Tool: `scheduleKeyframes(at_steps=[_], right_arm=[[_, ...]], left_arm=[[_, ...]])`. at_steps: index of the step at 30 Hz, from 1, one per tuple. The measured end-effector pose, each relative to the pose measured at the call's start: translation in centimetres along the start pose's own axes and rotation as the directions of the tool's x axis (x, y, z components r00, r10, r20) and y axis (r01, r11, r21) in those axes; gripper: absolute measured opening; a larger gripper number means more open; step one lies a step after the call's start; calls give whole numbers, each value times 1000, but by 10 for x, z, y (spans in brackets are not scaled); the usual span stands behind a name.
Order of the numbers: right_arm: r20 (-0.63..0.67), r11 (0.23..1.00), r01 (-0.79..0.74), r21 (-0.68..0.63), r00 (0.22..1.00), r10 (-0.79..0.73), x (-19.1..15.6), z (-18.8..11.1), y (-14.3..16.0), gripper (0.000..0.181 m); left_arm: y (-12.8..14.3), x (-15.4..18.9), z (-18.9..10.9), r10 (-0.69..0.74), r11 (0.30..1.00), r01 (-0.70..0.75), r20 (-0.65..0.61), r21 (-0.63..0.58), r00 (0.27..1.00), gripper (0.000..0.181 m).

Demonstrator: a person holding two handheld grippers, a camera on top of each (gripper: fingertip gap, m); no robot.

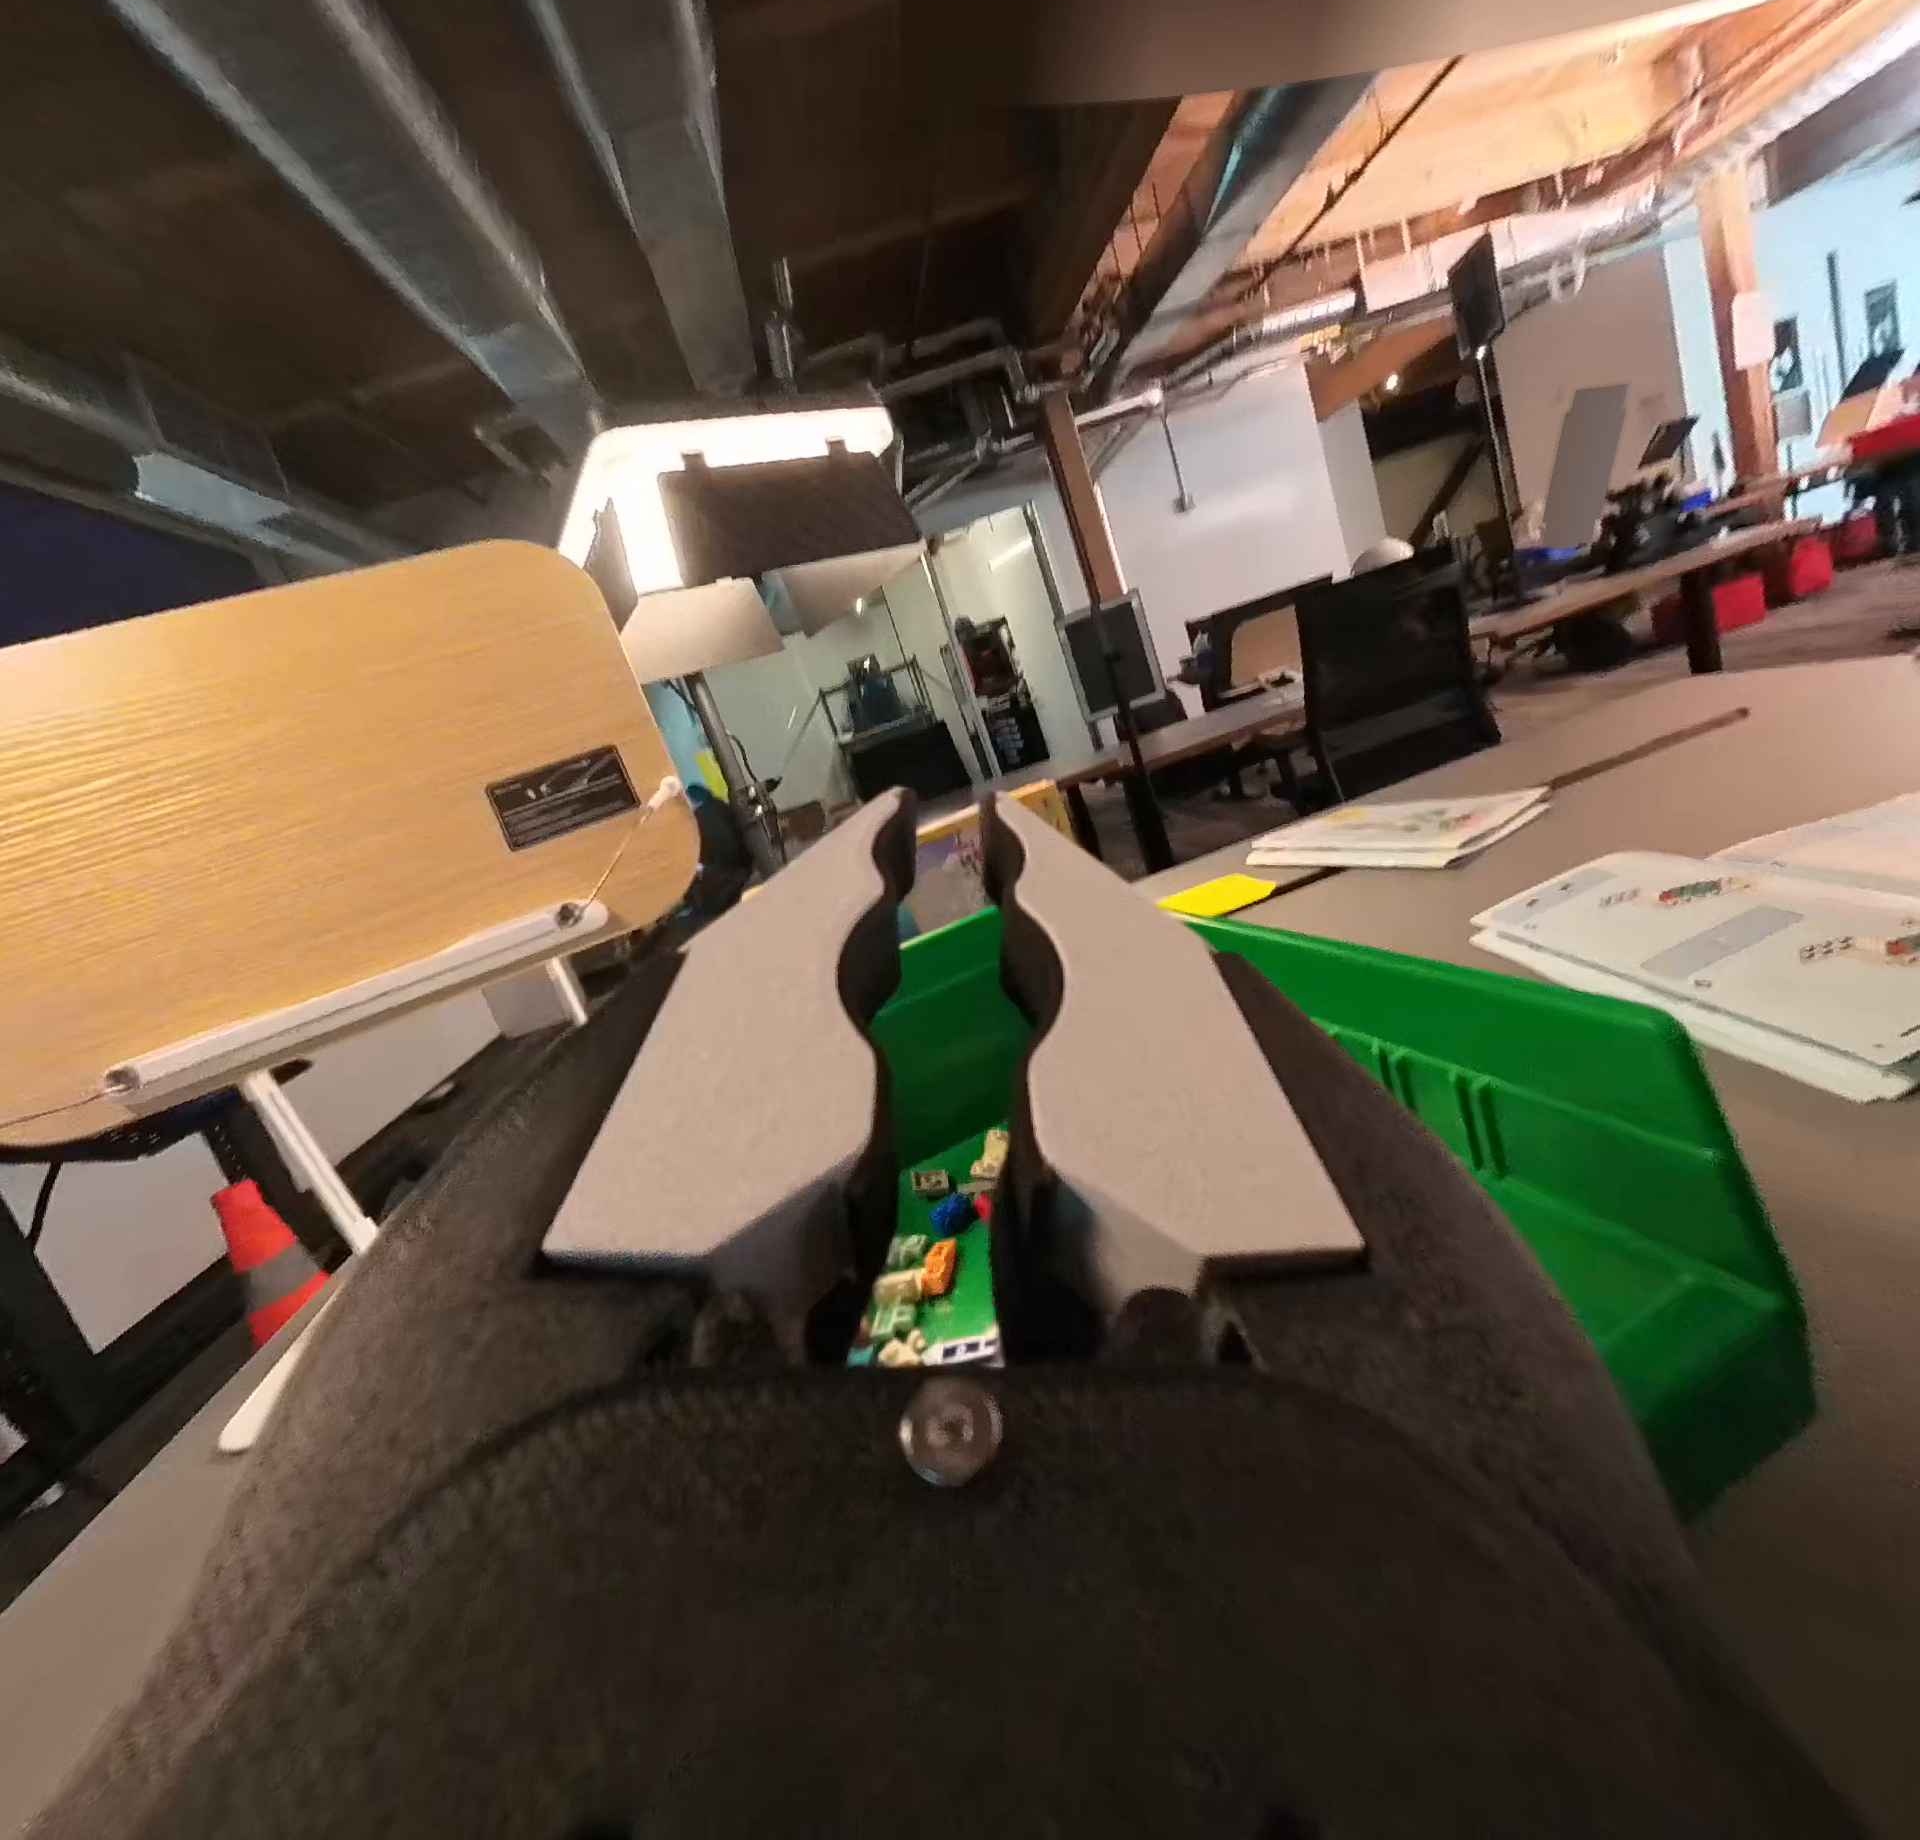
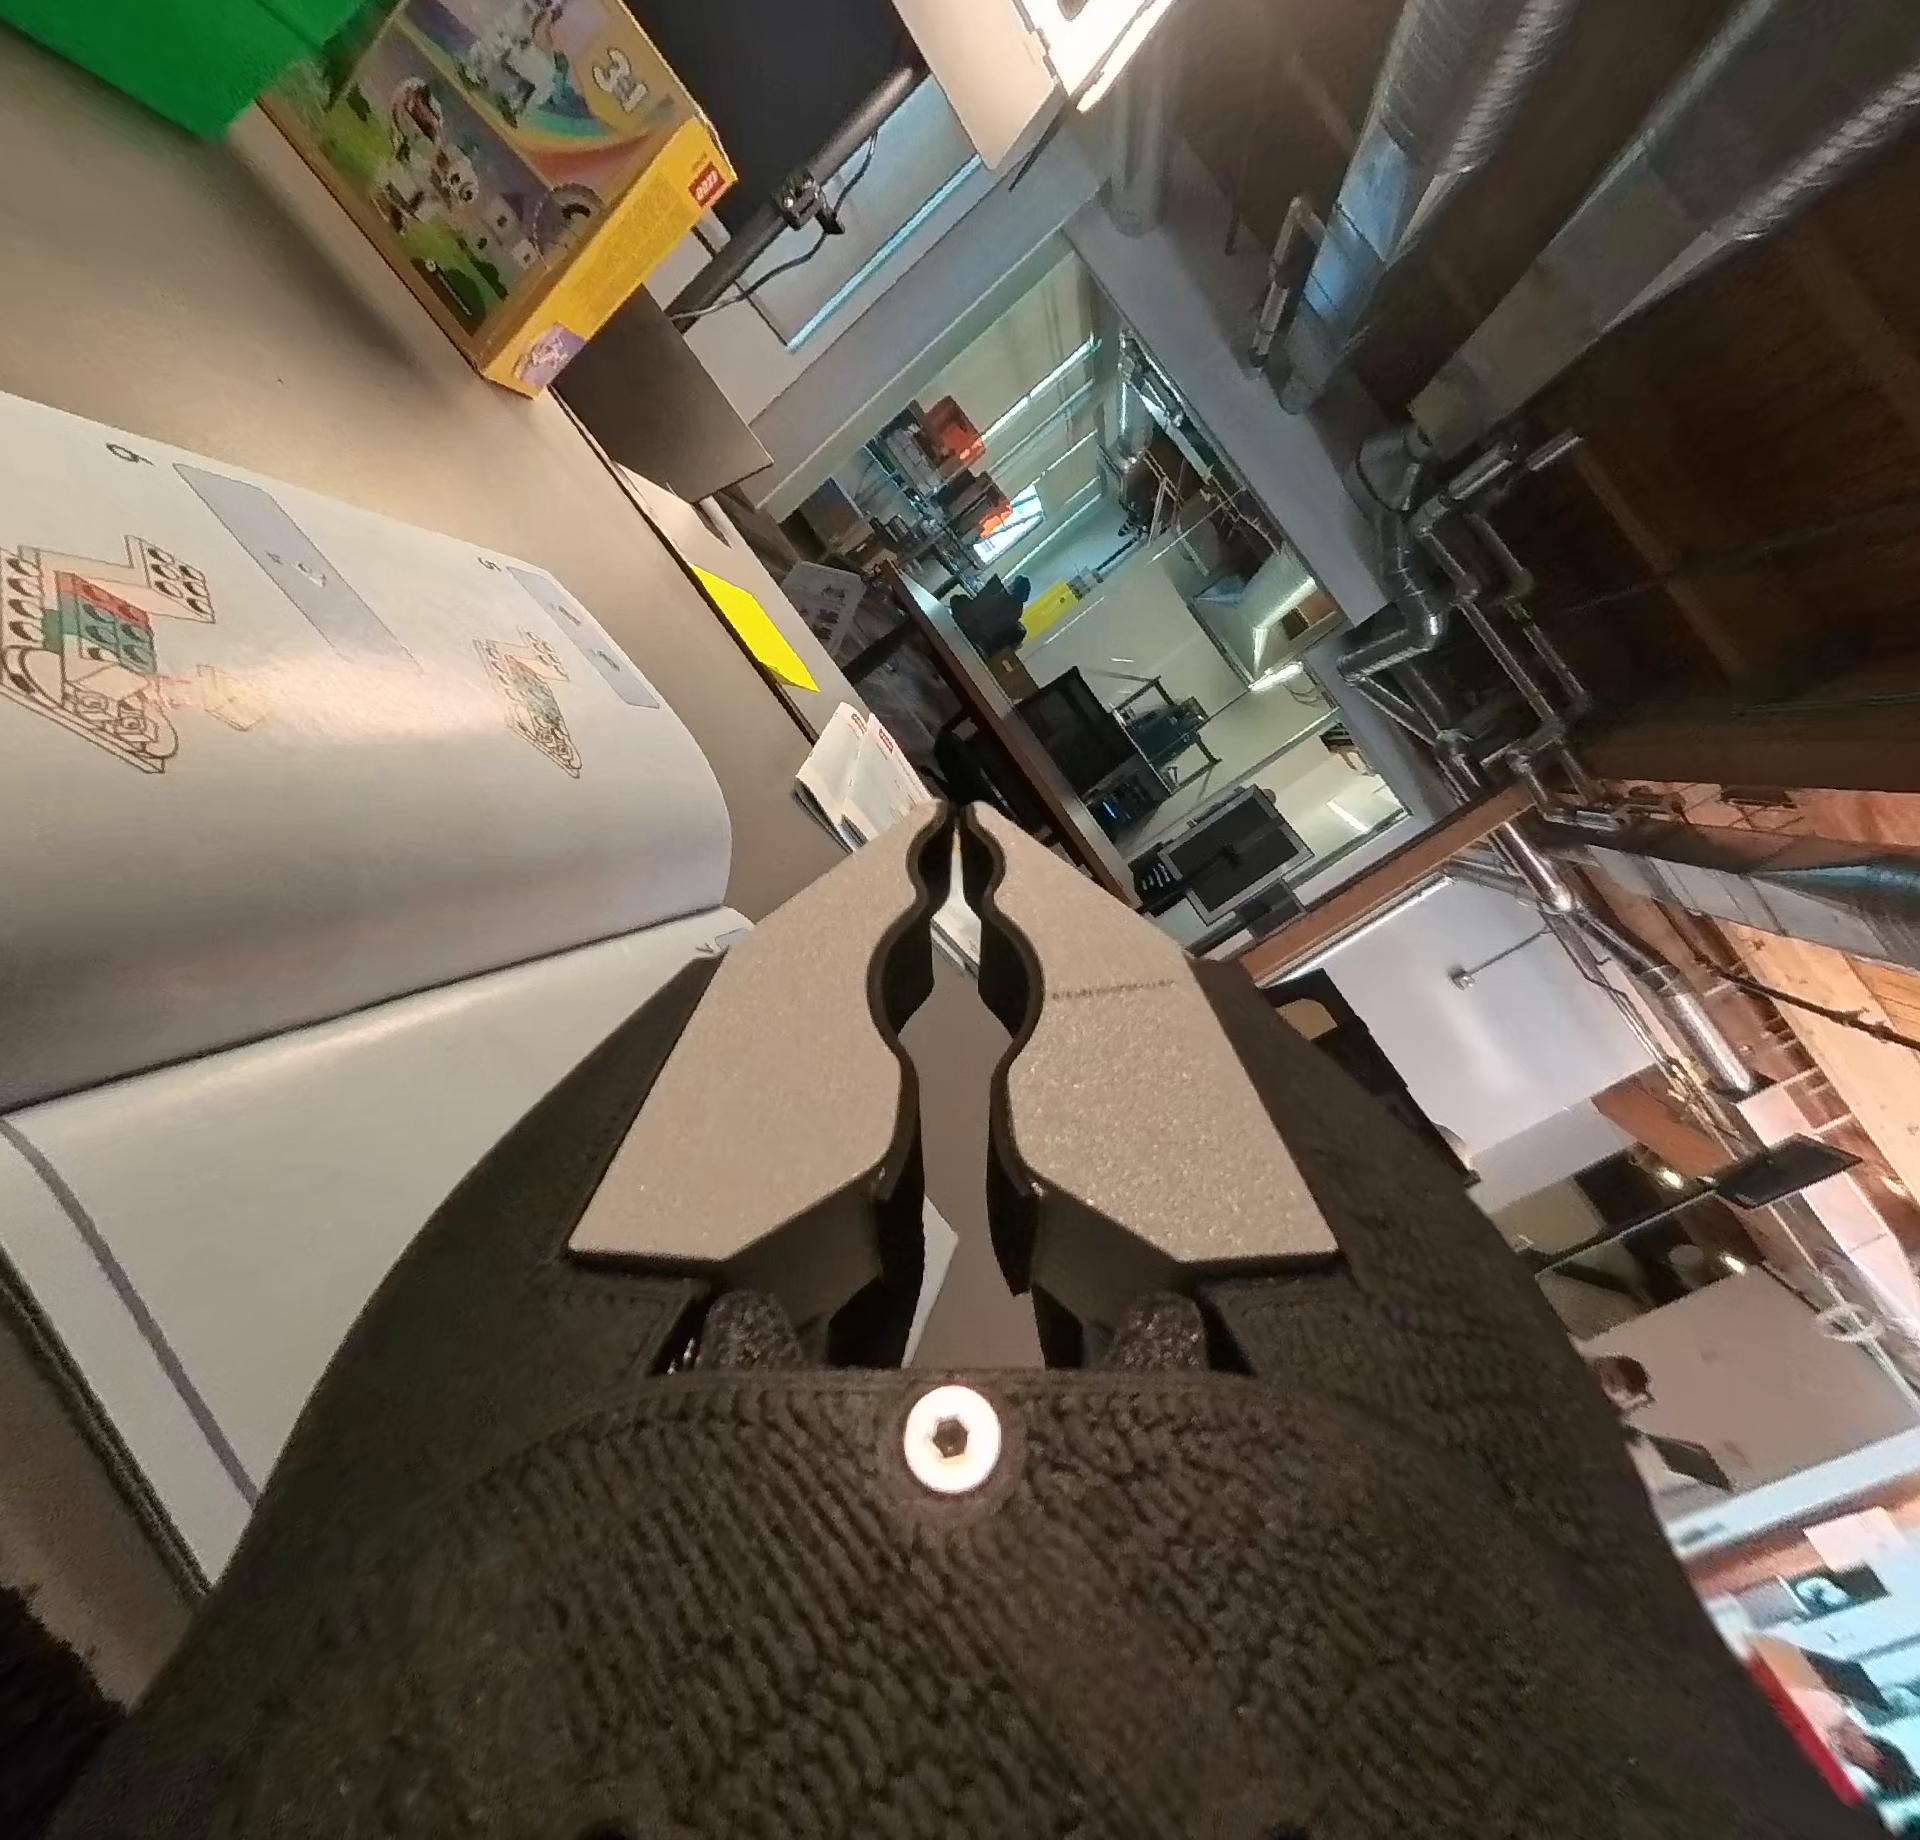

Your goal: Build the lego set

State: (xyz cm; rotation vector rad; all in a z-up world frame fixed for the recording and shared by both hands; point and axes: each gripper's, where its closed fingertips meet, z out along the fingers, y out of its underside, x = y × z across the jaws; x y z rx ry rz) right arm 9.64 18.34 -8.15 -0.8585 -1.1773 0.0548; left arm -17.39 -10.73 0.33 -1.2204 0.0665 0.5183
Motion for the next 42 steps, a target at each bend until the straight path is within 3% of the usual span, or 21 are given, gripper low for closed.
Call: scheduleKeyframes(at_steps=[11, 14, 42], right_arm=[[-5, 1000, -5, -22, 1000, 5, 1, 2, 5, 0], [-5, 1000, -6, -22, 1000, 6, 1, 2, 5, 0], [0, 1000, -1, -28, 1000, 1, 0, 3, 6, 0]], left_arm=[[-8, -3, -6, -171, 982, 174, -54, 73, 984, 9], [-7, -4, -4, -181, 981, 184, -50, 66, 982, 0], [-2, -6, 1, -198, 979, 199, -45, 31, 979, 0]])
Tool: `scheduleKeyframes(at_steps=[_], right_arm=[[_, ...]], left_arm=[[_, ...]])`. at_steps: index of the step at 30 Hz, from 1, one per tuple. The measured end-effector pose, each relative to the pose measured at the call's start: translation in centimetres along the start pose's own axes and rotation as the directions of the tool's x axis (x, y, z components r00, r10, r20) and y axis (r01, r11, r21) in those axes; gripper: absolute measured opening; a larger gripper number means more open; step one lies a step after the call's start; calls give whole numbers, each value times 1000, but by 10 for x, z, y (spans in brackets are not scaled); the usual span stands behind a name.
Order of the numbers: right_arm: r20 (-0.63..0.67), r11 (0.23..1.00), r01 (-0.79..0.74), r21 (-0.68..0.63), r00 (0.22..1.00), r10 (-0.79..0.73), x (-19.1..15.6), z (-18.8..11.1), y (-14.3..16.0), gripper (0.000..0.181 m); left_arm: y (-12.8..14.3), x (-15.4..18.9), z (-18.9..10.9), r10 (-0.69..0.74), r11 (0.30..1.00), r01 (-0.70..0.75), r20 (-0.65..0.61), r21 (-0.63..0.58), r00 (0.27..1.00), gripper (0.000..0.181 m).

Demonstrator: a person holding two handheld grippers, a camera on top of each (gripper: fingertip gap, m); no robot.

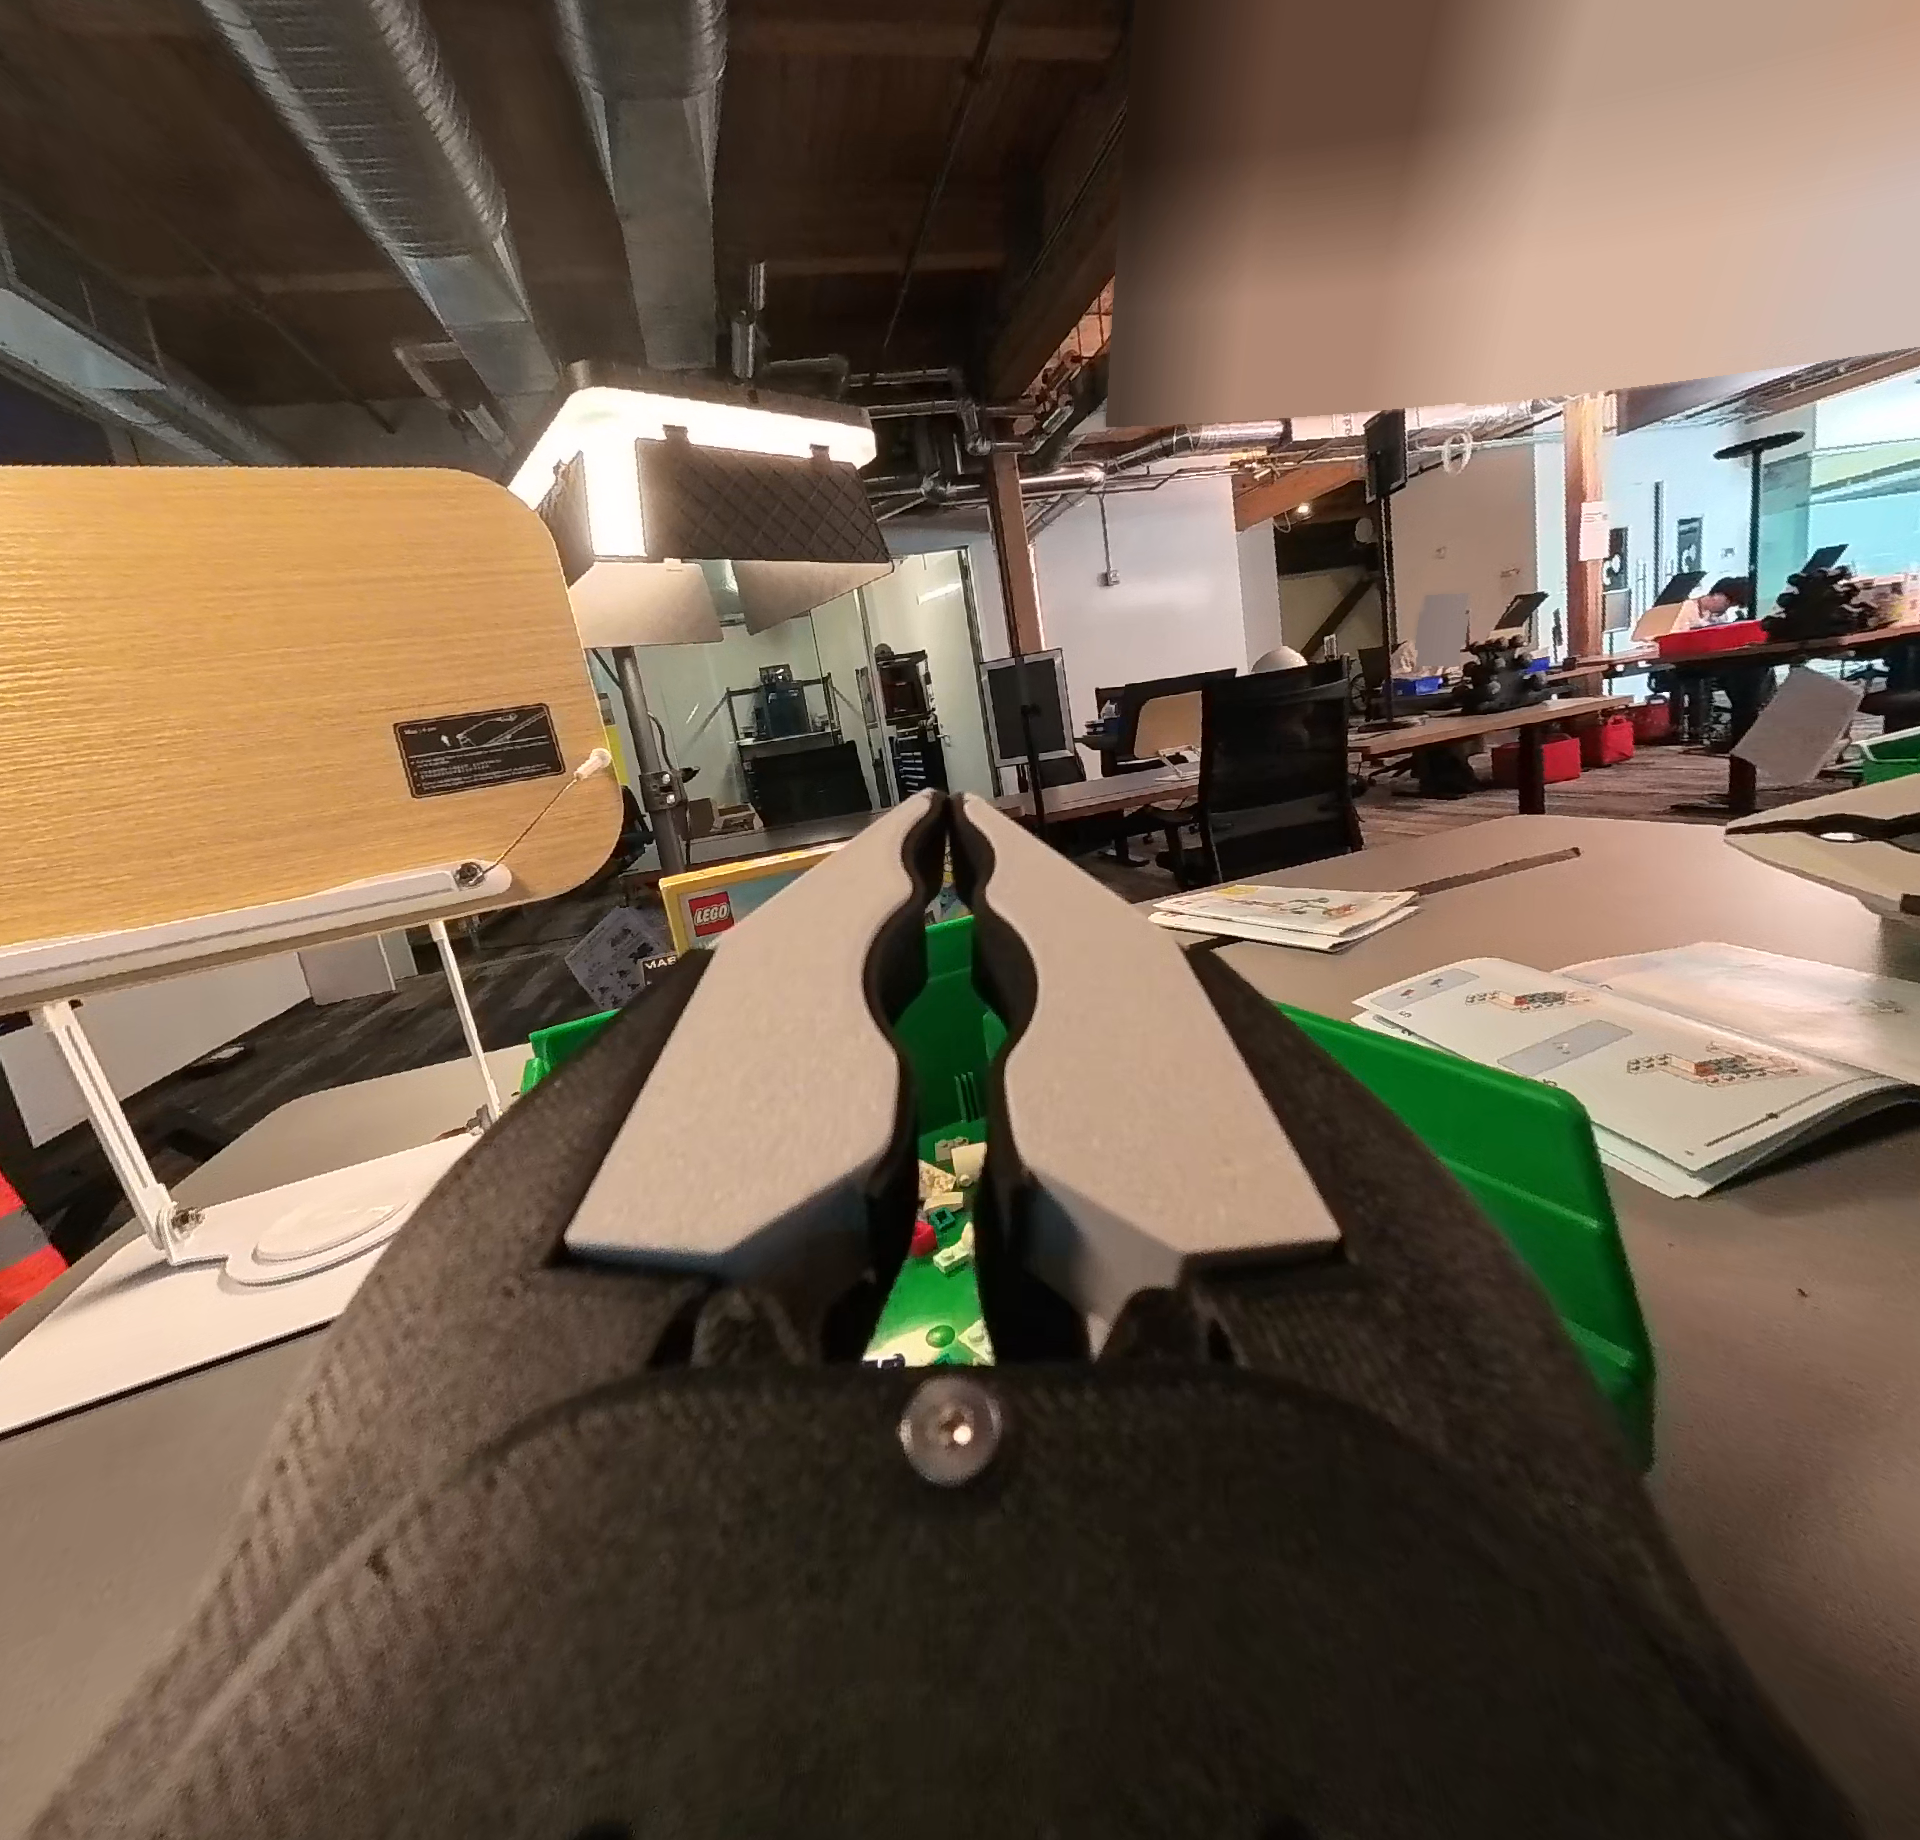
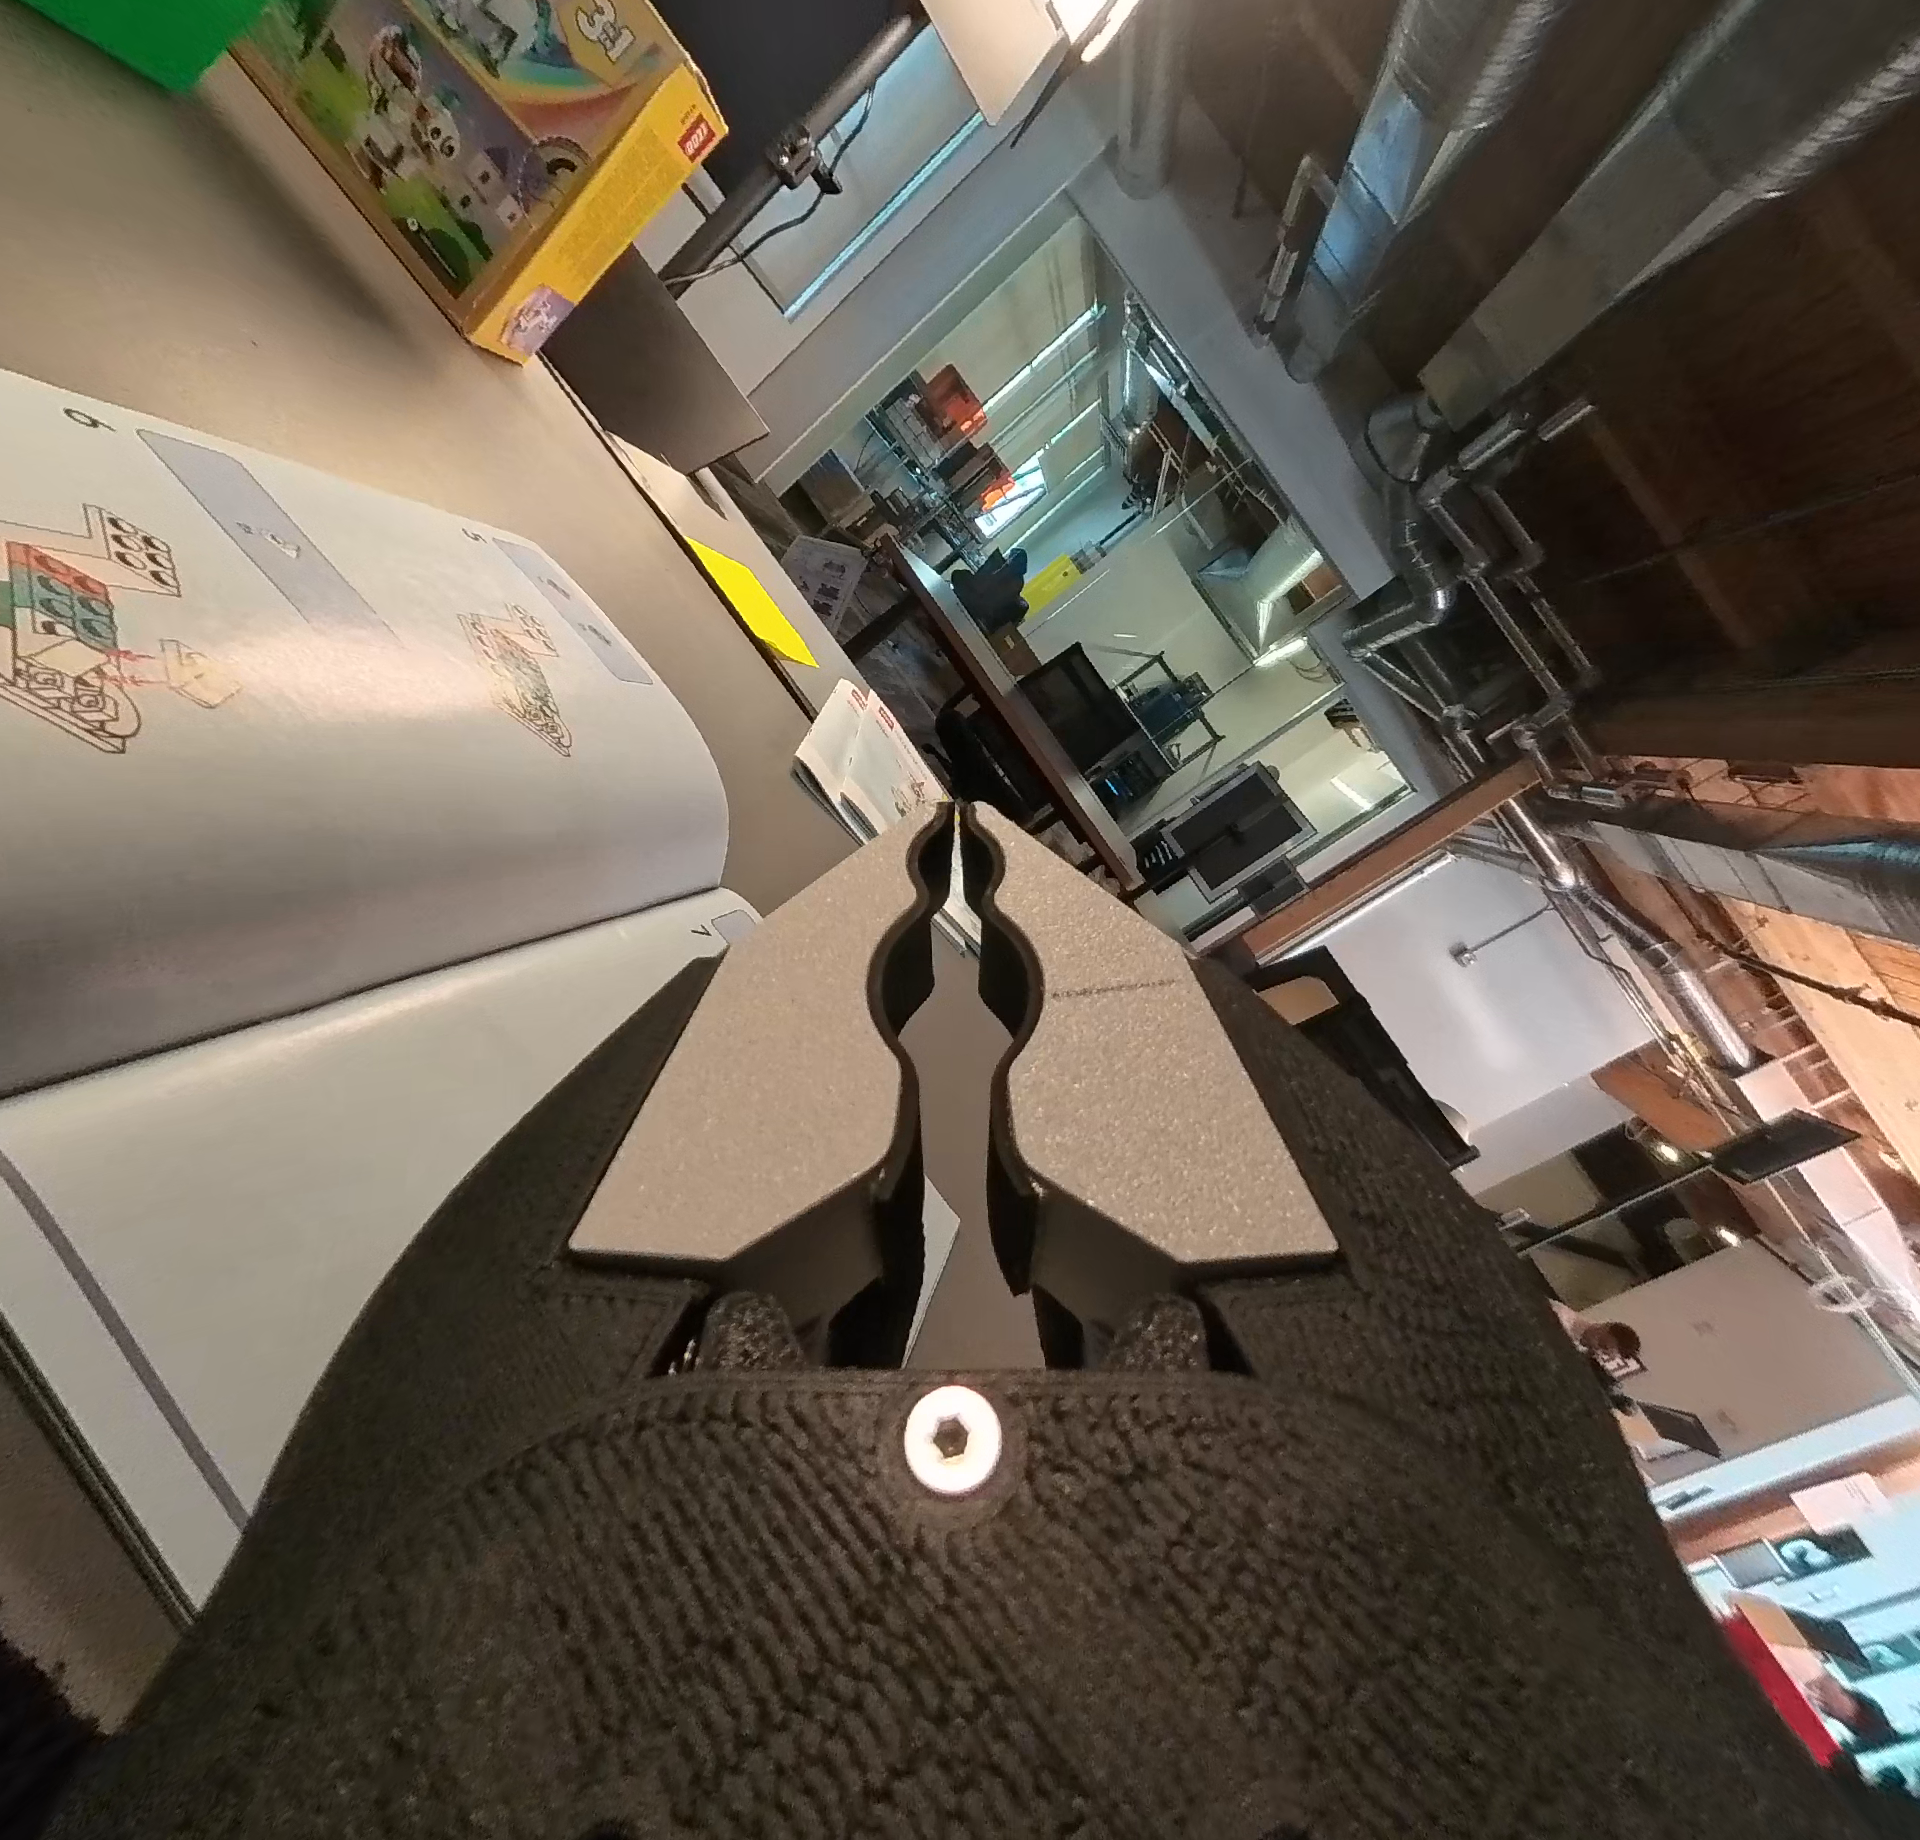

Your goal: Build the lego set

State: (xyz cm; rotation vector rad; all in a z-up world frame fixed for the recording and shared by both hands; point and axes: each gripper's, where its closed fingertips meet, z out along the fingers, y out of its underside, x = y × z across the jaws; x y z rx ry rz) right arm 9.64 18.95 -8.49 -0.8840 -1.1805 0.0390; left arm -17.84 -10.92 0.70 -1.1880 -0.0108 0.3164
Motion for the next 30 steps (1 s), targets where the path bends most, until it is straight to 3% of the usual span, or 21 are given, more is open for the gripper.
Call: scheduleKeyframes(at_steps=[15, 30], right_arm=[[4, 1000, 2, -4, 1000, -2, -1, 0, 1, 0], [7, 1000, 11, -16, 1000, -11, -2, 2, 3, 0]], left_arm=[[-6, -7, -5, -76, 996, 76, -6, 49, 997, 0], [-5, 2, -4, 10, 999, -10, -4, 35, 1000, 0]])
